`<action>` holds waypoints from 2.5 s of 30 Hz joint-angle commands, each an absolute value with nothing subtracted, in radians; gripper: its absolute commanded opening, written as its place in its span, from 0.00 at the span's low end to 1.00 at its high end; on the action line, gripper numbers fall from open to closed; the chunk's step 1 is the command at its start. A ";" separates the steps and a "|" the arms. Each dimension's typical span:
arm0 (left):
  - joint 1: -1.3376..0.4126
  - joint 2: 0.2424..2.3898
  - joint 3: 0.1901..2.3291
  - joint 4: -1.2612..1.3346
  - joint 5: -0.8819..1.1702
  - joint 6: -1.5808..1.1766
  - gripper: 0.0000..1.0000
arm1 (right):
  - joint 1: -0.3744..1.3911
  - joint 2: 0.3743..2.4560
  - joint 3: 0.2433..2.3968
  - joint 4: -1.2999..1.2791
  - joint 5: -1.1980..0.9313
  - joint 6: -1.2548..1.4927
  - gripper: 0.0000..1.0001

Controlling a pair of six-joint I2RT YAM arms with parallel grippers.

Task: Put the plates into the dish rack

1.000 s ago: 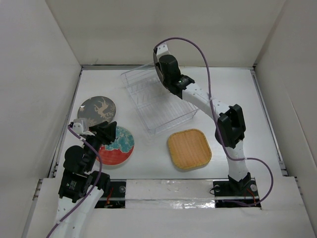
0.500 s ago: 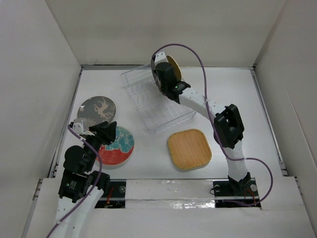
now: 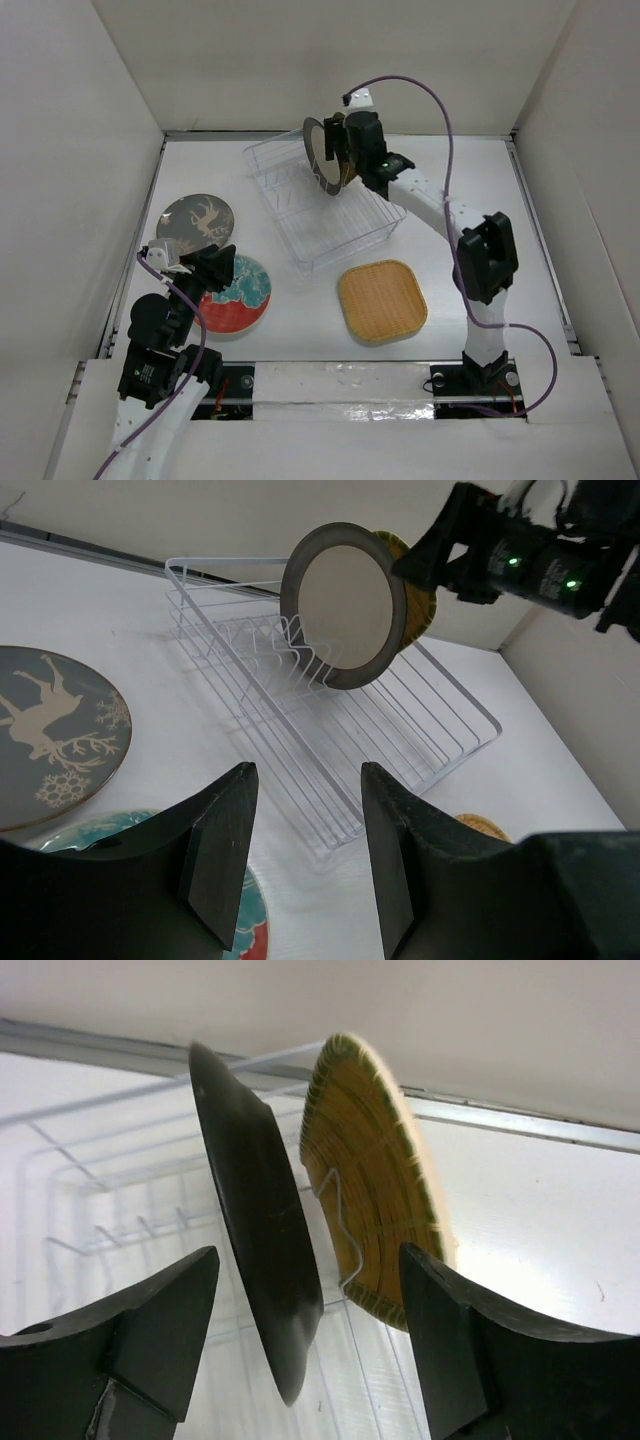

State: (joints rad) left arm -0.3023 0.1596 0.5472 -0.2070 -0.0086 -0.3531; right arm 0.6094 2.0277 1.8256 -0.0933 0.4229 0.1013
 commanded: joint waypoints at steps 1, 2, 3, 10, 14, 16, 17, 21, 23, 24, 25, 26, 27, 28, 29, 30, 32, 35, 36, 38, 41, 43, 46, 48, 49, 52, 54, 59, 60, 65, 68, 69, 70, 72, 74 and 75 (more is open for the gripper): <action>-0.310 0.153 0.560 -0.166 -0.005 -0.351 0.42 | 0.571 1.809 1.789 -0.046 0.235 0.216 0.81; -0.310 0.152 0.558 -0.164 -0.005 -0.350 0.42 | 0.571 1.771 1.719 -0.035 0.177 0.231 0.81; -0.310 0.153 0.558 -0.164 -0.005 -0.348 0.42 | 0.557 1.728 1.671 -0.020 0.152 0.238 0.81; -0.310 0.132 0.560 -0.163 0.026 -0.347 0.41 | 0.473 1.258 1.004 0.117 0.097 0.469 0.00; -0.310 0.123 0.558 -0.163 0.031 -0.345 0.41 | 0.391 1.060 0.720 -0.002 0.048 0.600 0.00; -0.310 0.121 0.558 -0.161 0.035 -0.344 0.41 | 0.328 0.974 0.629 -0.092 0.008 0.601 0.26; -0.310 0.121 0.558 -0.161 0.037 -0.344 0.41 | 0.307 0.957 0.606 -0.159 -0.033 0.600 0.40; -0.310 0.106 0.560 -0.160 0.035 -0.345 0.41 | 0.203 0.937 0.503 -0.215 -0.208 0.586 0.80; -0.310 0.106 0.560 -0.163 0.035 -0.345 0.41 | 0.152 0.975 0.468 -0.212 -0.282 0.577 0.84; -0.310 0.107 0.561 -0.163 0.035 -0.345 0.41 | 0.138 0.991 0.459 -0.201 -0.311 0.569 0.84; -0.310 0.106 0.561 -0.161 0.035 -0.345 0.41 | 0.127 1.009 0.451 -0.189 -0.348 0.562 0.84; -0.310 0.106 0.560 -0.163 0.035 -0.345 0.41 | 0.127 1.058 0.446 -0.163 -0.388 0.555 0.83; -0.310 0.104 0.560 -0.163 0.035 -0.345 0.41 | 0.127 1.087 0.449 -0.160 -0.455 0.552 0.83; -0.310 0.104 0.560 -0.161 0.035 -0.345 0.41 | 0.127 1.113 0.451 -0.158 -0.477 0.549 0.80; -0.310 0.103 0.560 -0.163 0.034 -0.345 0.41 | 0.127 1.153 0.445 -0.129 -0.498 0.551 0.77; -0.310 0.104 0.560 -0.163 0.034 -0.345 0.41 | 0.127 1.172 0.430 -0.109 -0.555 0.552 0.75; -0.310 0.107 0.560 -0.163 0.035 -0.345 0.41 | 0.176 1.241 0.425 -0.080 -0.612 0.558 0.69; -0.310 0.112 0.561 -0.161 0.035 -0.342 0.41 | 0.199 1.295 0.430 -0.077 -0.612 0.561 0.59; -0.310 0.112 0.560 -0.160 0.035 -0.344 0.41 | 0.210 1.316 0.423 -0.071 -0.615 0.566 0.56; -0.310 0.115 0.560 -0.161 0.034 -0.344 0.41 | 0.219 1.341 0.411 -0.061 -0.626 0.574 0.39; -0.310 0.112 0.561 -0.160 0.035 -0.344 0.41 | 0.229 1.384 0.391 -0.048 -0.617 0.575 0.07; -0.310 0.112 0.561 -0.160 0.032 -0.344 0.41 | 0.229 1.391 0.390 -0.040 -0.609 0.583 0.00; -0.310 0.110 0.561 -0.164 0.022 -0.350 0.41 | 0.254 1.352 0.382 -0.037 -0.604 0.586 0.00; -0.310 0.112 0.561 -0.163 0.023 -0.348 0.41 | 0.302 1.260 0.414 -0.081 -0.598 0.578 0.00; -0.310 0.115 0.561 -0.163 0.021 -0.350 0.41 | 0.322 1.215 0.429 -0.100 -0.595 0.578 0.00; -0.310 0.123 0.563 -0.163 0.021 -0.350 0.41 | 0.449 1.040 0.532 -0.173 -0.609 0.568 0.00; -0.310 0.121 0.561 -0.164 0.021 -0.351 0.41 | 0.553 0.962 0.593 -0.204 -0.653 0.563 0.00; -0.310 0.120 0.564 -0.166 0.015 -0.351 0.40 | 0.692 0.949 0.806 -0.114 -0.540 0.581 0.00; -0.310 0.121 0.565 -0.164 0.015 -0.351 0.40 | 0.692 0.963 0.834 -0.074 -0.482 0.589 0.00; -0.310 0.121 0.563 -0.167 0.012 -0.351 0.40 | 0.701 1.132 1.066 0.034 -0.240 0.497 0.00; -0.310 0.123 0.564 -0.167 0.015 -0.350 0.40 | 0.716 1.303 1.319 -0.072 -0.031 0.355 0.00; -0.310 0.123 0.563 -0.166 0.017 -0.350 0.40 | 0.725 1.349 1.453 -0.098 0.111 0.278 0.00; -0.310 0.121 0.563 -0.167 0.015 -0.351 0.40 | 0.726 1.397 1.520 -0.121 0.164 0.243 0.00; -0.310 0.120 0.563 -0.167 0.014 -0.351 0.40 | 0.735 1.542 1.651 -0.185 0.256 0.165 0.00; -0.310 0.120 0.563 -0.167 0.014 -0.351 0.40 | 0.735 1.644 1.854 -0.254 0.323 0.115 0.00; -0.310 0.120 0.563 -0.166 0.015 -0.351 0.40 | 0.744 1.749 1.927 -0.285 0.400 0.073 0.00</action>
